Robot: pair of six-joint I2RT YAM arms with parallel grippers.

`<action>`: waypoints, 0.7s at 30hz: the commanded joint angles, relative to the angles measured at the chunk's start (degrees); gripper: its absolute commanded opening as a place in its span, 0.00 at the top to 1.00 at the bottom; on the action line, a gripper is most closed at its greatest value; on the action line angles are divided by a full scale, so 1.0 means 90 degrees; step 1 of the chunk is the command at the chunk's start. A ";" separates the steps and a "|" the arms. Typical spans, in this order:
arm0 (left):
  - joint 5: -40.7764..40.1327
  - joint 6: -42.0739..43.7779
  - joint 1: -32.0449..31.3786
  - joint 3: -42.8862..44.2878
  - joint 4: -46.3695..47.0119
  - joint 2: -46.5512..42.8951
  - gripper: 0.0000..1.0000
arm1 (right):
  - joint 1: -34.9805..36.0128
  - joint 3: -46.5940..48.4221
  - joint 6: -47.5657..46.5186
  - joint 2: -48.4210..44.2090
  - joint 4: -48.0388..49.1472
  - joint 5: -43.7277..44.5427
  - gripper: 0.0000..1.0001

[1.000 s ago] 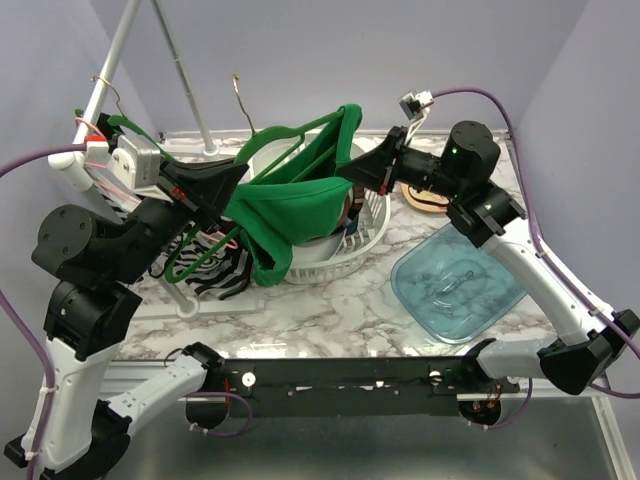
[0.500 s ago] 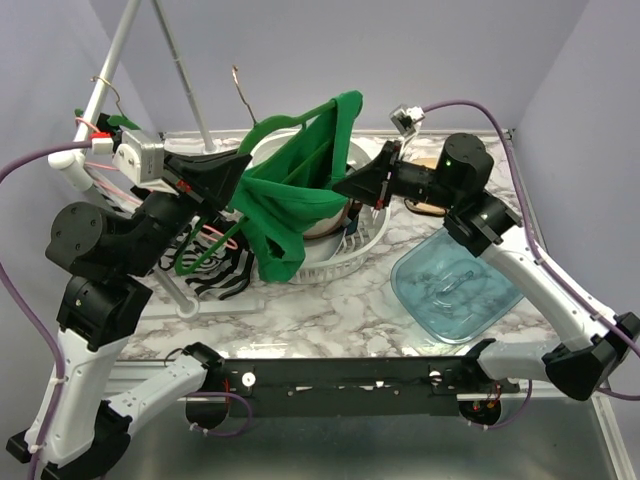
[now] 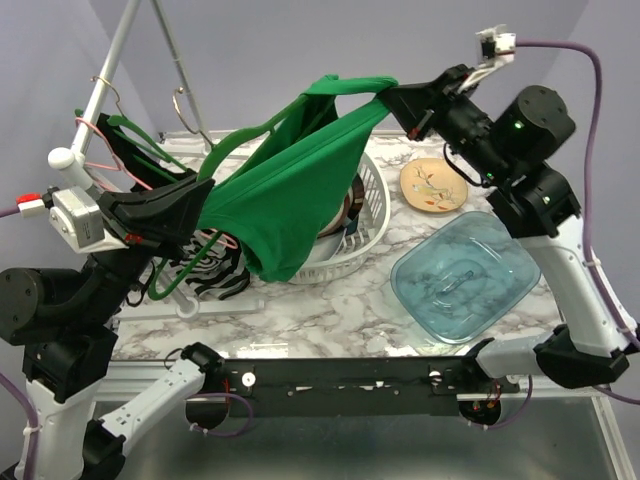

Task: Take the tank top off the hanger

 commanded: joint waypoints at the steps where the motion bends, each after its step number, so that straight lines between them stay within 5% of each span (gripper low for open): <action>1: 0.0547 0.0056 0.0020 0.0306 0.0305 -0.0082 1.00 | -0.0246 0.0086 -0.0473 0.0663 -0.0544 0.0731 0.99; 6: 0.1201 -0.0032 0.0020 0.0151 0.0607 -0.0150 1.00 | -0.0266 0.0125 -0.0532 0.0937 -0.0690 -0.0275 0.99; 10: 0.1574 0.0153 0.0020 0.0394 0.0209 0.0016 1.00 | -0.0324 0.0290 -0.0483 0.1073 -0.0739 0.0095 0.99; 21: 0.0773 0.0827 0.0020 0.0678 -0.0974 0.0085 1.00 | -0.0822 0.1355 0.0113 0.1229 -0.0797 -0.0471 0.99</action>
